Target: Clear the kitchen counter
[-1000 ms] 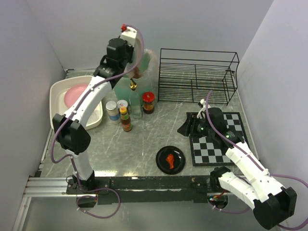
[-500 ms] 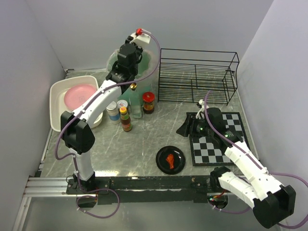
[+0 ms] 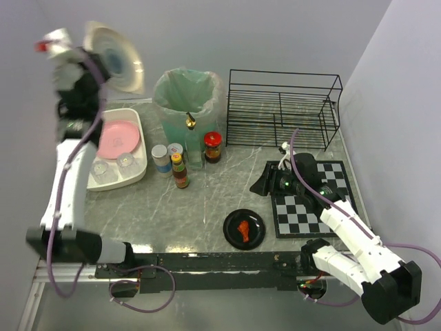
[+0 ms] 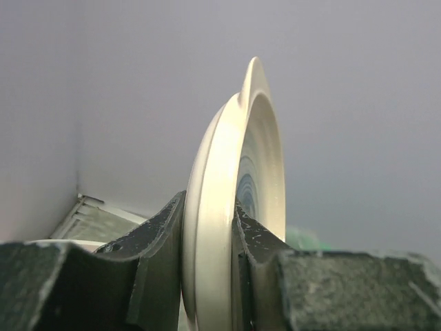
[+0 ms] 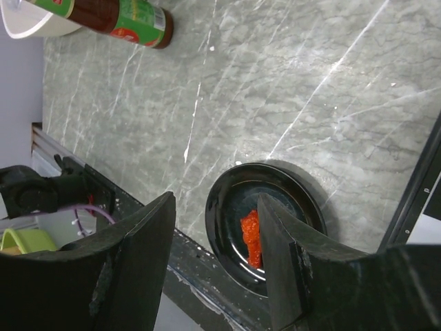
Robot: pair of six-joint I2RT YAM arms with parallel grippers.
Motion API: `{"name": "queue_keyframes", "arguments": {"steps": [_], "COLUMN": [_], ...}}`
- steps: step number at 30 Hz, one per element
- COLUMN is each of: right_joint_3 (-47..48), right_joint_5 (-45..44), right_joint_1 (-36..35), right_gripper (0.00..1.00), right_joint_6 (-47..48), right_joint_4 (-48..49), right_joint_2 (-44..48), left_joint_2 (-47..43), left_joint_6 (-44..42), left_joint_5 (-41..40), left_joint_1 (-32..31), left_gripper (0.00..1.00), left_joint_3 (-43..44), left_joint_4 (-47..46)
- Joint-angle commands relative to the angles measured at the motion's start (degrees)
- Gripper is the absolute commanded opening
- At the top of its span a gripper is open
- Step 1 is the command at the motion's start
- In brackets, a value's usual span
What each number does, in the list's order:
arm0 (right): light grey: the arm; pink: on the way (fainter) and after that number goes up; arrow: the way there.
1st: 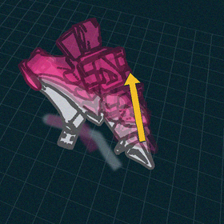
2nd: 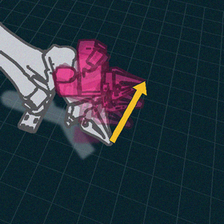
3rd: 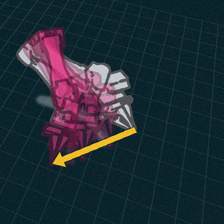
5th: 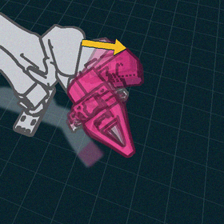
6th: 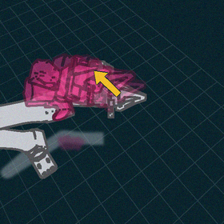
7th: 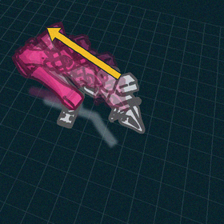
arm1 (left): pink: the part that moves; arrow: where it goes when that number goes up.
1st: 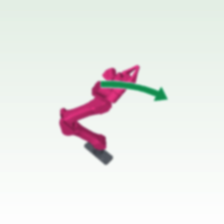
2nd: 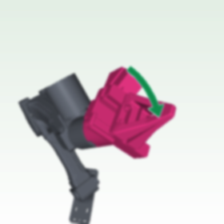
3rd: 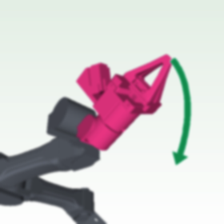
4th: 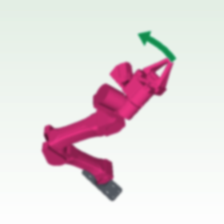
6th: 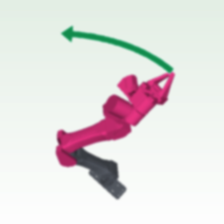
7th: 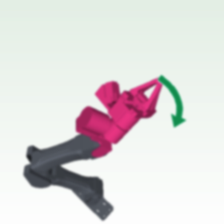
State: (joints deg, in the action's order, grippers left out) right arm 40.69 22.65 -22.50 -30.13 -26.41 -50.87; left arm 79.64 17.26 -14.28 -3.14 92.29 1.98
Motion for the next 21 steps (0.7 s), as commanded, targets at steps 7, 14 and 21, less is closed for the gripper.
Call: {"name": "queue_keyframes", "arguments": {"steps": [7,14,21], "right_joint_3": [1.24,0.1,-1.22], "right_joint_5": [3.8,4.41,5.21], "right_joint_1": [0.35,0.44,0.44], "right_gripper": [0.58,0.58,0.58], "right_joint_6": [1.83,2.36,1.92], "right_joint_4": [2.16,2.15,3.39], "right_joint_2": [-1.69,-0.81,-1.07], "left_joint_2": [-16.53,-13.2,-5.03], "left_joint_6": [37.82,48.75,46.91], "left_joint_5": [16.45,27.38,28.78], "left_joint_1": [26.22,36.01,36.01], "left_gripper": [0.01,0.01,0.01], "left_joint_3": [-18.97,-31.64,-32.97], "left_joint_4": [-5.05,-14.28,-20.52]}}
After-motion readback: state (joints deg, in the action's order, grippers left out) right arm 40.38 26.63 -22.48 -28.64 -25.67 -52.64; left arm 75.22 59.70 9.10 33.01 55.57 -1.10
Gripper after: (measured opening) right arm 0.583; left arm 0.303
